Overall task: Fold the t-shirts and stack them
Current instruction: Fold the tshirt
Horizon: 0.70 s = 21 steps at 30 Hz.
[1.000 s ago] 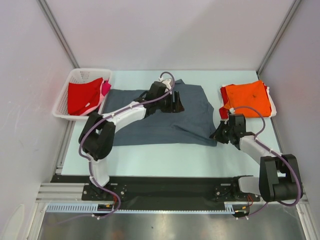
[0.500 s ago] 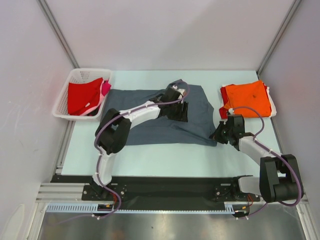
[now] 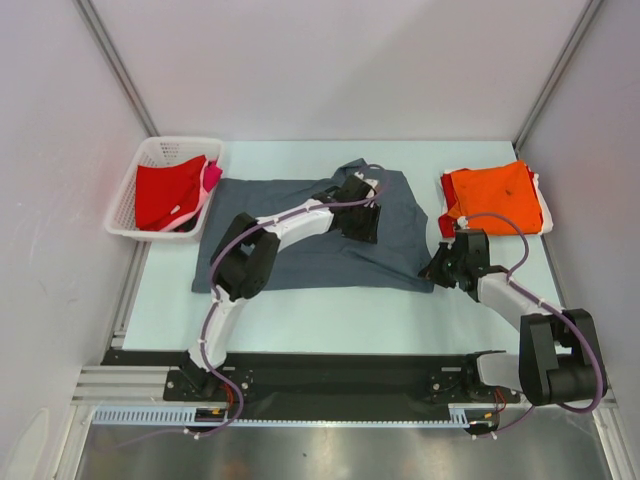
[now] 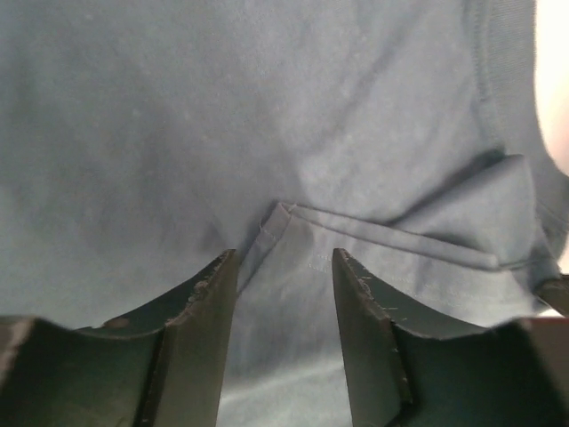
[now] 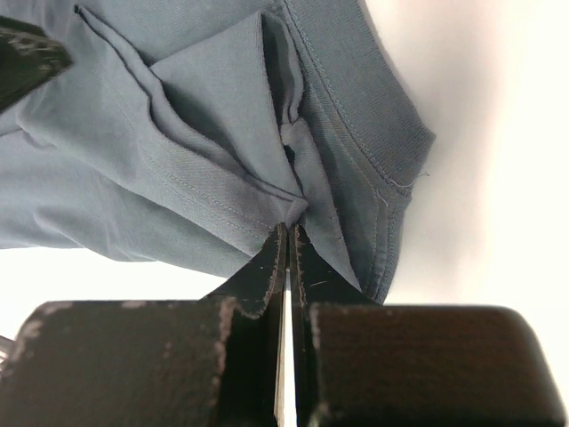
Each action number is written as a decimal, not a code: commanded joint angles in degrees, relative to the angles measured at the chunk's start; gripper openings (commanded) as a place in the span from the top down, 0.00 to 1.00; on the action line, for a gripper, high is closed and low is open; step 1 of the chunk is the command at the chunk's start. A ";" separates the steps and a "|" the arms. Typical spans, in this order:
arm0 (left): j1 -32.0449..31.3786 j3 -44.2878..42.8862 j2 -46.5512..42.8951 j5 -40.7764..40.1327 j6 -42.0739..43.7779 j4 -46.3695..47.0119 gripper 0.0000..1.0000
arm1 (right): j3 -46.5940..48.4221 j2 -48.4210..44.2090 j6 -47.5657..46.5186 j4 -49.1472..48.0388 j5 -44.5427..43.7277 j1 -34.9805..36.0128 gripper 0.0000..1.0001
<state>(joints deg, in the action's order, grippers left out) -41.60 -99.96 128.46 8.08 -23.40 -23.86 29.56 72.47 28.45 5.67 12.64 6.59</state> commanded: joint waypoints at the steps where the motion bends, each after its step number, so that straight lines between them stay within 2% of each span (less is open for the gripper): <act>1: -0.85 -3.39 1.52 -0.08 1.34 -0.93 0.50 | -0.38 -1.54 -0.15 -1.01 -0.87 0.26 1.00; 9: -0.93 -4.27 2.41 3.08 1.25 -0.49 0.80 | -0.29 -1.80 -0.06 -0.66 -0.95 0.27 1.00; 11: -1.02 -4.36 2.32 2.91 1.42 -0.40 0.98 | -0.29 -2.07 -0.06 -0.58 -0.95 0.27 1.00; 17: -0.15 0.11 -3.56 -0.87 0.64 2.32 1.00 | 1.90 -0.75 0.38 -0.66 -0.60 0.26 1.00; 21: 1.96 6.08 -9.10 -0.96 -1.73 7.41 1.00 | 8.12 2.58 0.73 -0.13 -0.60 0.18 1.00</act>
<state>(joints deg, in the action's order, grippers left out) -41.41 -96.62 127.33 8.12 -23.20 -21.69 31.83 73.28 28.60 6.55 12.43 6.59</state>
